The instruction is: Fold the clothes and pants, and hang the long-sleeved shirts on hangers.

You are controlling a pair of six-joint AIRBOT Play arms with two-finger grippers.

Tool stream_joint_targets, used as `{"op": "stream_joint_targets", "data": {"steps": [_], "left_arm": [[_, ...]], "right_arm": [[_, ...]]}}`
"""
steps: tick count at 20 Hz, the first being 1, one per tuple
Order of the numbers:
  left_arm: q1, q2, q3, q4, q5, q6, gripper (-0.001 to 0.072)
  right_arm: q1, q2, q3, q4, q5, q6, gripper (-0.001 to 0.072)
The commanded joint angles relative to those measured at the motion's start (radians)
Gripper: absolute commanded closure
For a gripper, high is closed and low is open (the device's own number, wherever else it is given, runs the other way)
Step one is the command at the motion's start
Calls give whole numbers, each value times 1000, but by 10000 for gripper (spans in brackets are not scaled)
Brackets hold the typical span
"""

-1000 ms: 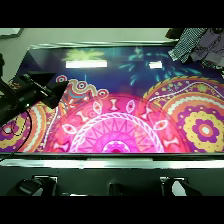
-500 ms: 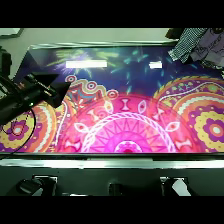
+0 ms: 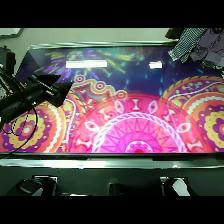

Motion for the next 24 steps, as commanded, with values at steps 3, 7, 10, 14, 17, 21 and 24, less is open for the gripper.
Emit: {"op": "stream_joint_targets", "data": {"steps": [3,7,10,14,17,21,24], "left_arm": [[10,9,1,1,85,-156,176],[30,14,2,0,121,-288,177],[30,14,2,0,114,-324,178],[36,25,2,1,-5,-343,398],[74,45,2,18,-159,-342,535],[159,65,1,206,-460,-392,688],[208,64,-3,350,-595,-391,688]], "right_arm": [[-2,137,0,-43,-161,-6,147],[-1,174,0,205,-312,186,154],[71,82,0,938,-241,-341,231],[495,-90,0,1187,65,-848,429],[778,-193,-11,1089,394,-953,626],[1005,-185,-224,1044,597,-960,687],[1093,-89,-468,1029,528,-861,687]]}}
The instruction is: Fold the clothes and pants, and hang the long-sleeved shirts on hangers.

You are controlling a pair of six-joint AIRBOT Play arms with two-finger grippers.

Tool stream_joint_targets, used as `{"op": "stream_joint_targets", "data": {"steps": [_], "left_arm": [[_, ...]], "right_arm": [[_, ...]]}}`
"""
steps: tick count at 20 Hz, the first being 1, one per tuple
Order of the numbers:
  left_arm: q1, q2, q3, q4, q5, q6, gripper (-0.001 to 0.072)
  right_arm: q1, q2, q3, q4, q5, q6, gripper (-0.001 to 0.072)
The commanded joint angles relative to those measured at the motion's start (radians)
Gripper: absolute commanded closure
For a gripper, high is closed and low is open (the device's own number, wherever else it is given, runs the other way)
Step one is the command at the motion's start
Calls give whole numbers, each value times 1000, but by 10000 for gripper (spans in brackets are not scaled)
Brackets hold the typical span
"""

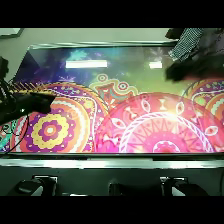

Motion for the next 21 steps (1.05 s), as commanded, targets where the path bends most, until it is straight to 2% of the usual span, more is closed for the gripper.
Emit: {"op": "stream_joint_targets", "data": {"steps": [1,5,21], "left_arm": [[58,5,-2,172,-188,-17,687],[87,4,-2,185,-189,-17,685],[87,4,-2,185,-188,-17,685]], "right_arm": [[131,82,-246,-34,12,71,686],[131,101,-295,-50,78,110,682],[131,100,-295,-50,74,110,681]]}}
